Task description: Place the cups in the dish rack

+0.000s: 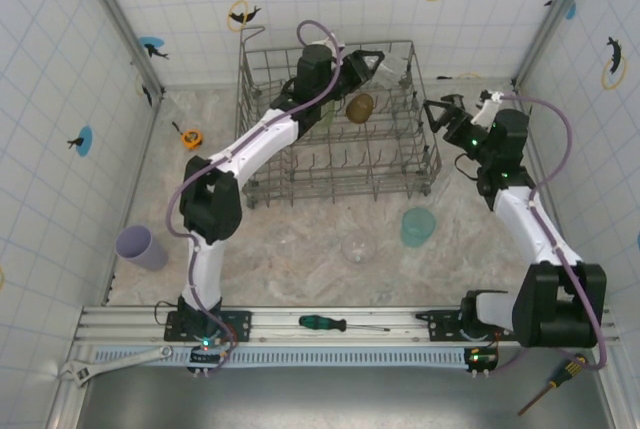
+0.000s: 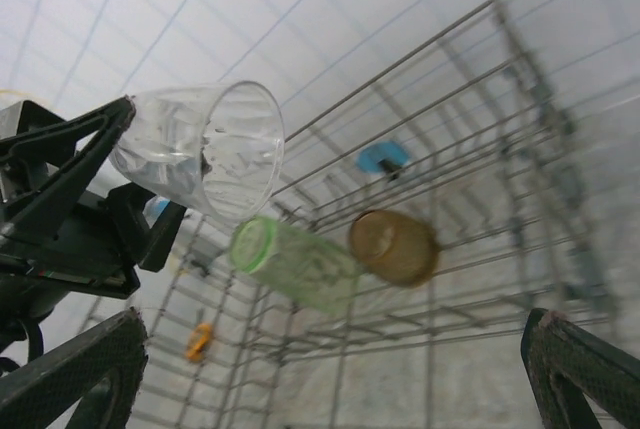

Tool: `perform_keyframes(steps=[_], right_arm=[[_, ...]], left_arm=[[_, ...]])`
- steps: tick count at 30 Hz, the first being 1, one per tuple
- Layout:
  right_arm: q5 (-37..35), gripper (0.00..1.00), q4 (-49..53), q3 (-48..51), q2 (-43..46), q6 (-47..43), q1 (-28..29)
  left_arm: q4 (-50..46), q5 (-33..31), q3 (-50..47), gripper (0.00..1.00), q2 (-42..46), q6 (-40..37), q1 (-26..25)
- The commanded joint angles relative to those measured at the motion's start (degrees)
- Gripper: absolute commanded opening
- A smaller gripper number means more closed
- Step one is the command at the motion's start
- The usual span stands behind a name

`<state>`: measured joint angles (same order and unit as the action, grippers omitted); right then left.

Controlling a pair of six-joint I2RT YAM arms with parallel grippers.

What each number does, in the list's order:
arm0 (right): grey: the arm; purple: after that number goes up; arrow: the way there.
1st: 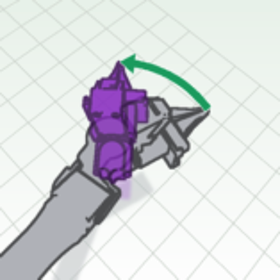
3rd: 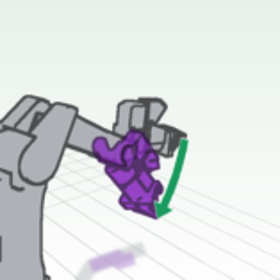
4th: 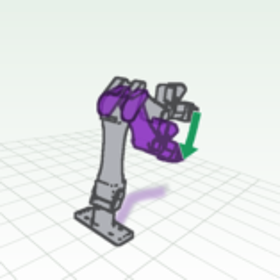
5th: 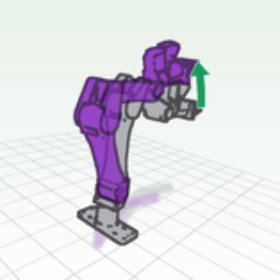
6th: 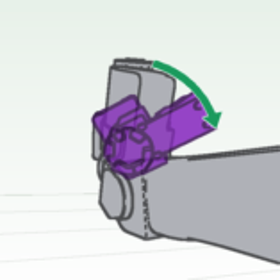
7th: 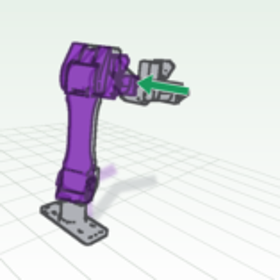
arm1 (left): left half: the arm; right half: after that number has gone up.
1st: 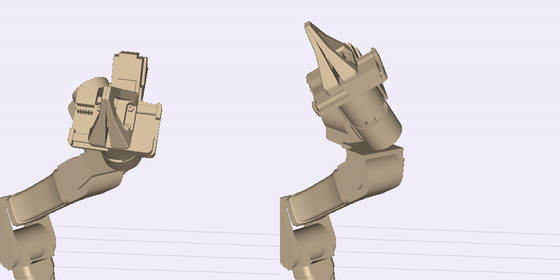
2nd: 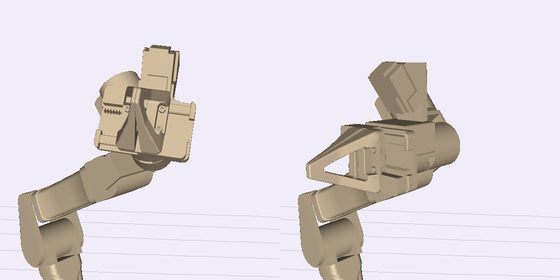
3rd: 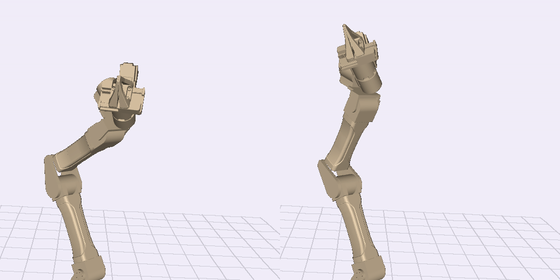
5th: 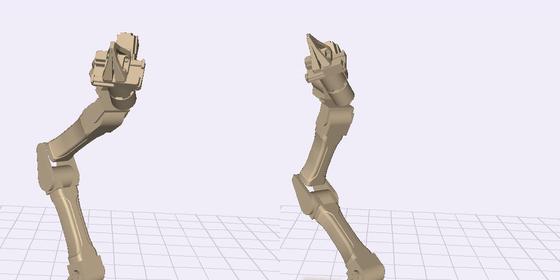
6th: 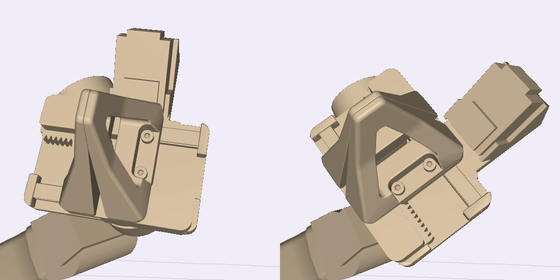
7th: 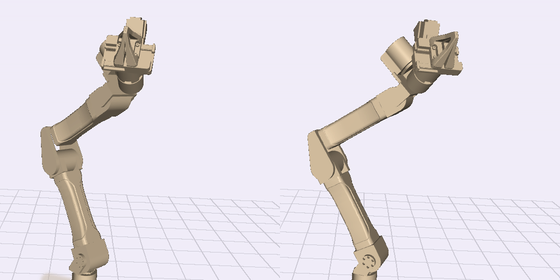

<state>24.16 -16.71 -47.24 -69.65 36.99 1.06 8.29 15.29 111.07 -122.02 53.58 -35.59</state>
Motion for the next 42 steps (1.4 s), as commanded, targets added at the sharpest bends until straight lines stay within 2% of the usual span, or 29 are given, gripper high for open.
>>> perform_keyframes(steps=[1,7,11,24,42], right_arm=[[-10.7,1.0,4.67,2.57,4.38,-6.09,-0.74],[-17.75,1.0,4.88,6.7,10.01,-9.72,-1.49],[-19.91,1.0,4.95,8.01,11.34,-11.05,-1.92],[-19.38,1.0,1.5,10.36,9.86,-11.35,-2.46],[-17.36,1.0,-0.69,11.73,9.71,-10.47,-3.96]], left_arm=[[-1.96,-3.55,4.74,0.0,-3.48,-7.5,-0.22],[-1.62,-8.67,8.2,0.0,-8.14,-13.46,-0.72],[0.47,-8.52,9.28,0.0,-10.79,-14.07,-1.05],[6.29,-13.65,10.47,0.0,-18.04,-18.54,-3.43],[10.87,-16.17,13.78,0.0,-24.68,-15.14,-3.68]])
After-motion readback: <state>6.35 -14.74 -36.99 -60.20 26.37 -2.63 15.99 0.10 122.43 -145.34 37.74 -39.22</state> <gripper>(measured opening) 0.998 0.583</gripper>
